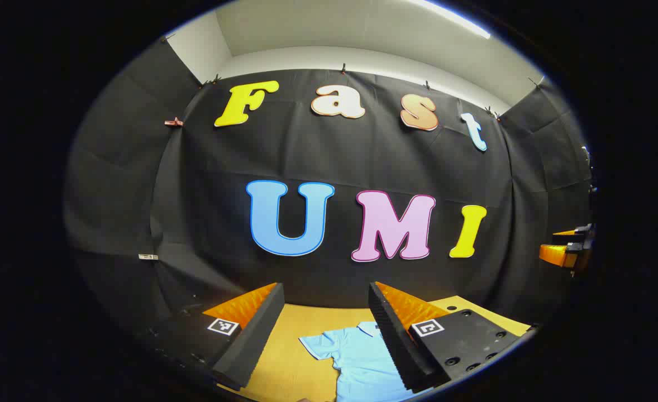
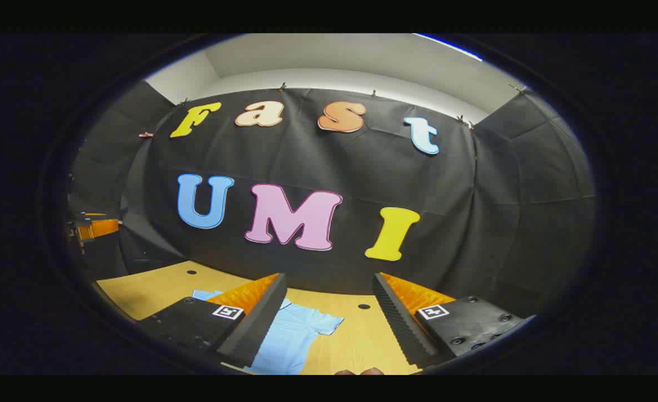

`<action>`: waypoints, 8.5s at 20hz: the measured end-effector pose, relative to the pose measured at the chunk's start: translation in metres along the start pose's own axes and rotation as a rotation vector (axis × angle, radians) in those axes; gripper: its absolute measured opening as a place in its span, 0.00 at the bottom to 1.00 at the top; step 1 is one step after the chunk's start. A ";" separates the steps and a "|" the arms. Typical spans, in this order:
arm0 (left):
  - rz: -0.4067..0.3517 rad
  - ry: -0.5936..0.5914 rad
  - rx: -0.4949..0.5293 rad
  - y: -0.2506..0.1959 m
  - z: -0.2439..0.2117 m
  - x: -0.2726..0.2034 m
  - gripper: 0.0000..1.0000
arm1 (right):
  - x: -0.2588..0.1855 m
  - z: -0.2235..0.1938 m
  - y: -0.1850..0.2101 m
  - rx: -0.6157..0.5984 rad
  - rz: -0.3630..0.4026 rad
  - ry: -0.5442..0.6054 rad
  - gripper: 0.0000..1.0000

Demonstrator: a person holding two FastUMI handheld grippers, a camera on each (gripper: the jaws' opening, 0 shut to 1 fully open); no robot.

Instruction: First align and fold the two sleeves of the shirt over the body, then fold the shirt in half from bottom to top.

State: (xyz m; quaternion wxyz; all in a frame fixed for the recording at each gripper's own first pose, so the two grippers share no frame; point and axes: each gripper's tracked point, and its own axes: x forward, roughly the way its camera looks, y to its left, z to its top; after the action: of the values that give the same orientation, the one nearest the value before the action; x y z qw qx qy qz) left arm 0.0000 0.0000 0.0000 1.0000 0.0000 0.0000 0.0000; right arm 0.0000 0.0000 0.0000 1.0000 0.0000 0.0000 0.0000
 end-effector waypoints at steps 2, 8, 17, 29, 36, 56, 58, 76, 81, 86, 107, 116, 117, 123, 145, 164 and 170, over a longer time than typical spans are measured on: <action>-0.004 0.004 0.004 0.000 0.001 -0.001 0.97 | -0.002 0.002 0.004 -0.002 0.004 -0.003 0.97; 0.005 0.000 0.024 0.010 0.009 -0.011 0.96 | 0.000 0.000 0.022 0.002 0.028 0.006 0.97; 0.040 -0.007 0.035 0.031 0.016 -0.024 0.96 | 0.007 0.001 0.038 -0.017 0.051 0.001 0.97; -0.006 0.023 -0.015 0.016 0.004 -0.001 0.97 | 0.058 -0.010 0.028 -0.032 0.076 0.052 0.95; -0.006 0.033 -0.015 -0.019 -0.002 0.037 0.96 | 0.155 -0.062 0.005 -0.009 0.148 0.137 0.97; 0.152 0.292 0.096 -0.079 -0.080 0.135 0.97 | 0.339 -0.439 -0.013 0.196 0.266 0.798 0.95; 0.159 0.318 0.093 -0.083 -0.089 0.137 0.97 | 0.338 -0.470 -0.011 0.240 0.246 0.876 0.98; 0.137 0.376 0.088 -0.072 -0.118 0.134 0.96 | 0.343 -0.438 -0.003 0.287 0.207 0.860 0.11; 0.108 0.366 0.075 -0.047 -0.115 0.132 0.96 | 0.341 -0.387 0.053 0.320 0.280 0.818 0.11; 0.118 0.378 0.081 -0.017 -0.124 0.128 0.96 | 0.332 -0.389 0.114 0.310 0.337 0.852 0.11; 0.083 0.564 -0.015 0.027 -0.232 0.223 0.97 | 0.276 -0.352 0.121 0.343 0.424 0.819 0.98; 0.058 0.825 0.098 0.056 -0.373 0.310 0.97 | 0.173 -0.365 0.041 0.421 0.286 0.913 0.98; 0.055 0.858 0.101 0.056 -0.388 0.313 0.97 | 0.164 -0.369 0.034 0.442 0.267 0.928 0.98; 0.080 0.971 0.110 0.063 -0.445 0.318 0.97 | 0.133 -0.392 -0.002 0.480 0.167 0.990 0.98; -0.167 0.817 0.174 -0.021 -0.388 0.336 0.06 | 0.138 -0.392 0.032 0.487 0.251 1.005 0.98; -0.305 0.994 -0.034 -0.140 -0.432 0.287 0.62 | 0.124 -0.398 0.044 0.481 0.346 1.014 0.98; -0.207 0.985 -0.186 -0.112 -0.385 0.237 0.85 | 0.115 -0.385 0.048 0.499 0.455 0.979 0.98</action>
State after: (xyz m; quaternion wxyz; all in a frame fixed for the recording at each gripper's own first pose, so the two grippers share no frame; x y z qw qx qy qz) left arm 0.2371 -0.1122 -0.3852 0.8718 -0.0892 0.4714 -0.0992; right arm 0.1150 0.0479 -0.3849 0.8283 0.2353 0.4610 0.2145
